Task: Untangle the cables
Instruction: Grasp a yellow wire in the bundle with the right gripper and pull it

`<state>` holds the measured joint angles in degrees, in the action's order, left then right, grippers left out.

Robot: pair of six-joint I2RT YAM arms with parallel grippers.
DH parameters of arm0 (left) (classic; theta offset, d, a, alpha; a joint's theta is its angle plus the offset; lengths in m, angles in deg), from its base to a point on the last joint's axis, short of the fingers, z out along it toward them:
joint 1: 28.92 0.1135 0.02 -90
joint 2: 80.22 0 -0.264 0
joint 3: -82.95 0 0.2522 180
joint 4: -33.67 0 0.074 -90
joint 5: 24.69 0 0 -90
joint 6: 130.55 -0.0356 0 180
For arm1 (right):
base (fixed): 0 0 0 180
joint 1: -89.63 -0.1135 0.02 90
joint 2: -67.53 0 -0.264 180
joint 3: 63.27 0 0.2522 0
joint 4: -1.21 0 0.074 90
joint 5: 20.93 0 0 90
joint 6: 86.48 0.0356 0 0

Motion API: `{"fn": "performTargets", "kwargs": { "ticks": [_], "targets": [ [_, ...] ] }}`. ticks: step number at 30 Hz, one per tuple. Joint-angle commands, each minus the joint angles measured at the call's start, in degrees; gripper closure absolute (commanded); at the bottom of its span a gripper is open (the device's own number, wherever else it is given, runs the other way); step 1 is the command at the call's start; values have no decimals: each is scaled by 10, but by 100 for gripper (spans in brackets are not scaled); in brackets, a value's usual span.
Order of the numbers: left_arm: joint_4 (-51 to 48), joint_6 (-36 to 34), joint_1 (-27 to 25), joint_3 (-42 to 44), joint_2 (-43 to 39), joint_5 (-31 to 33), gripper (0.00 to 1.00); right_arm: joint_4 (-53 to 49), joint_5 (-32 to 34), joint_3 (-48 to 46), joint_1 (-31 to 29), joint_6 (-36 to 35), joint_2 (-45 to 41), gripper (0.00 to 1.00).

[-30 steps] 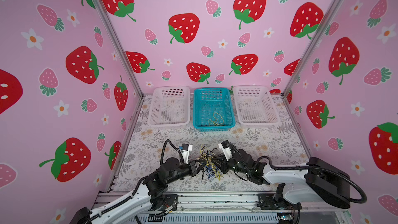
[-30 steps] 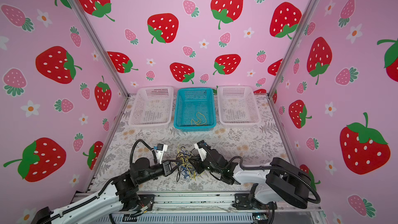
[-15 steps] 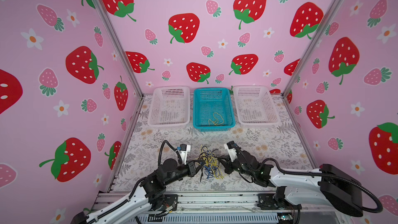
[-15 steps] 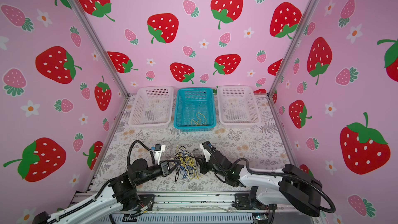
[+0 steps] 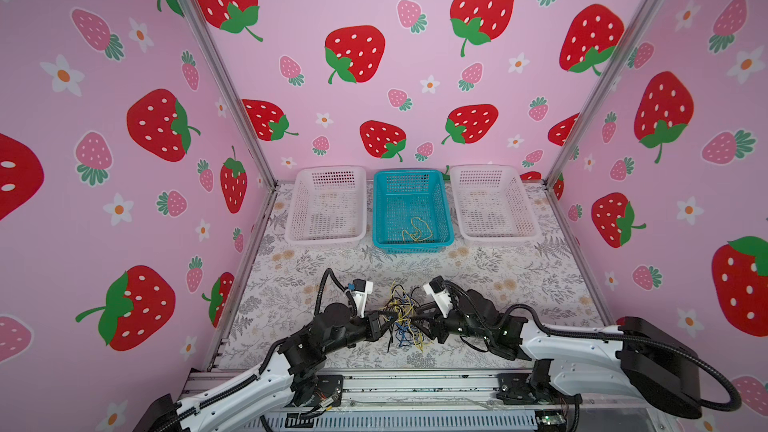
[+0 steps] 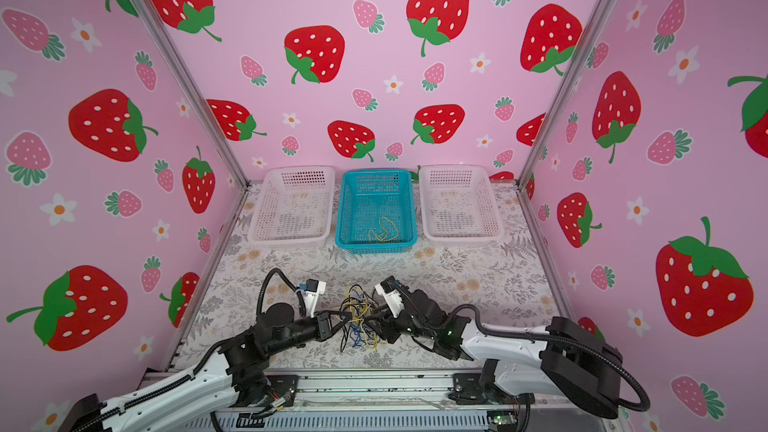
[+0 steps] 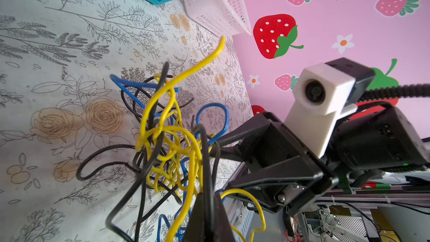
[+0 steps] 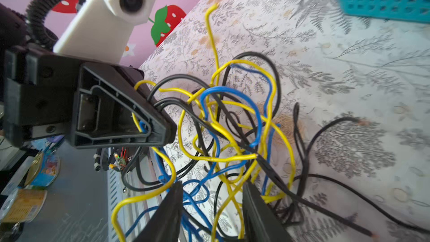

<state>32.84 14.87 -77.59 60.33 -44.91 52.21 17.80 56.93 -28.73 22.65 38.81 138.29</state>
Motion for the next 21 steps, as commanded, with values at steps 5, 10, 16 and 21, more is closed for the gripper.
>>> {"fn": "performTargets", "kwargs": {
  "ticks": [5,10,16,21],
  "targets": [
    [17,-8,-2,-28,-24,0,100,15,-22,19,-16,-4,47,61],
    [14,-5,-3,-21,-41,6,100,12,13,14,-16,-6,65,72],
    [16,3,-2,-13,-50,4,100,-7,80,24,-15,2,69,70],
    [39,14,-2,-2,-45,-1,100,-9,116,56,-15,20,81,68]
  ]
}}
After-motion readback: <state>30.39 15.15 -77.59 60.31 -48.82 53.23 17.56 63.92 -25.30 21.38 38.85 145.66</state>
